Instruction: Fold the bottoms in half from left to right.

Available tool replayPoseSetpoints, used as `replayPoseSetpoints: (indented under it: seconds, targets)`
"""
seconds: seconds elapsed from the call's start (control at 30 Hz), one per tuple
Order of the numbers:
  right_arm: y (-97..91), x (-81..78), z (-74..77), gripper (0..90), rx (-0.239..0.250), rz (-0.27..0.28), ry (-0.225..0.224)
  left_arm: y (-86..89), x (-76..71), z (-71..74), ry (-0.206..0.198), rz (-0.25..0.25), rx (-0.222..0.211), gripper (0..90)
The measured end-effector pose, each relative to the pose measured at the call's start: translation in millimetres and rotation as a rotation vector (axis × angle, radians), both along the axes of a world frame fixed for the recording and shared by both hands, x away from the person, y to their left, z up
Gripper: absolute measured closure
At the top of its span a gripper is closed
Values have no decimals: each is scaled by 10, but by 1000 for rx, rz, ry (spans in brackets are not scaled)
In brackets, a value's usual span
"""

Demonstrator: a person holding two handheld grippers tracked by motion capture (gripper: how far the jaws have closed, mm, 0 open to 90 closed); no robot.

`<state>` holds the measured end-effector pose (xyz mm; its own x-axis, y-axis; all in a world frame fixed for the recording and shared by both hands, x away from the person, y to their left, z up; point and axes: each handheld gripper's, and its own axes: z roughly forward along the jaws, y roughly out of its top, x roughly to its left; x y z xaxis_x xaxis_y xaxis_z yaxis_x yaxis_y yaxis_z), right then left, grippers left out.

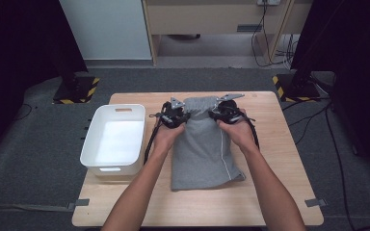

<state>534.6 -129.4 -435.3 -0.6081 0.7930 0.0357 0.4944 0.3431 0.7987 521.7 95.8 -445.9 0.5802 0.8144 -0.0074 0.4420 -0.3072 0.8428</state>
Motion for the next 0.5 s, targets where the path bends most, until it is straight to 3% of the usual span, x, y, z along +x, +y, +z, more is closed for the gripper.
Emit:
replayPoseSetpoints:
  seconds: [0.3, 0.5]
  targets:
    - [67, 83, 53, 785, 0, 8, -33, 55, 40, 60, -19, 13, 5, 800]
    - [22, -16, -17, 785, 6, 30, -68, 44, -58, -9, -45, 0, 0, 800]
